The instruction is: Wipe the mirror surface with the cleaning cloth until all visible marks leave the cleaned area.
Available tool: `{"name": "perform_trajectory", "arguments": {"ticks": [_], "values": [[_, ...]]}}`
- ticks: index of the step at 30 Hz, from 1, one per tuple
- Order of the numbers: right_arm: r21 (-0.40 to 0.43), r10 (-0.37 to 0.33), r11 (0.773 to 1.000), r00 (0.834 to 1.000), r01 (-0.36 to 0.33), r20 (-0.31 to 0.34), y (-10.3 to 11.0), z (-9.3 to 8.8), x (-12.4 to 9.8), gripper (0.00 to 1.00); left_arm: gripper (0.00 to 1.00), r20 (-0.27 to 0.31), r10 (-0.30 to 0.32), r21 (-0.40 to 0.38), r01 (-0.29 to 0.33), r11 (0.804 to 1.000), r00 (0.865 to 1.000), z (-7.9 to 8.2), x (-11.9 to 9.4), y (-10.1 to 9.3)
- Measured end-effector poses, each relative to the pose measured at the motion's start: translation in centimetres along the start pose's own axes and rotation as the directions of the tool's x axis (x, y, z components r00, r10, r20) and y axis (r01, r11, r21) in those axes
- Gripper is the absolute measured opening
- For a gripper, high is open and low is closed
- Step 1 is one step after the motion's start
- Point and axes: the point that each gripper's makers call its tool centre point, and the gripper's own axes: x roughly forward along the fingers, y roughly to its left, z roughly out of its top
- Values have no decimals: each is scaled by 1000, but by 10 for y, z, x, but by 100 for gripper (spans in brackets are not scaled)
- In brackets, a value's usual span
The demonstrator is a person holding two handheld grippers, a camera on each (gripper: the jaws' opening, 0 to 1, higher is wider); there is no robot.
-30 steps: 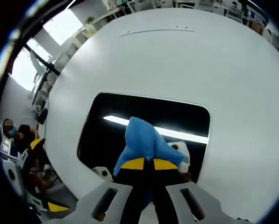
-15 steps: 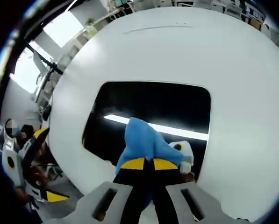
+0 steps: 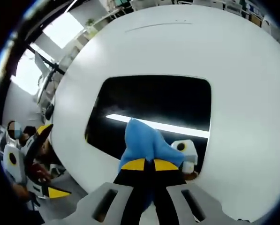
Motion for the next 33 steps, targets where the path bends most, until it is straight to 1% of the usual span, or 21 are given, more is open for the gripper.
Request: {"name": "perform_trajectory", "arguments": {"ticks": [15,20,27,33], "values": [[8,25,1000,1000,-25,14,1,-1,-1,0,99,0,-1,2,1,1000,1000,0,0,0],[0,21,1000,1000,-21,16,2,-2,-3,0,99,6,3,1,-3,1000,1000,1,0,1],[24,35,999,999,-35,8,0,-1,-2,0,99,7,9,0,-9,1000,1000,1,-1,3],[27,36,999,999,-35,-19,-3,-1,-4,0,99,8,11,-2,-11,1000,1000,1,-1,3]]}}
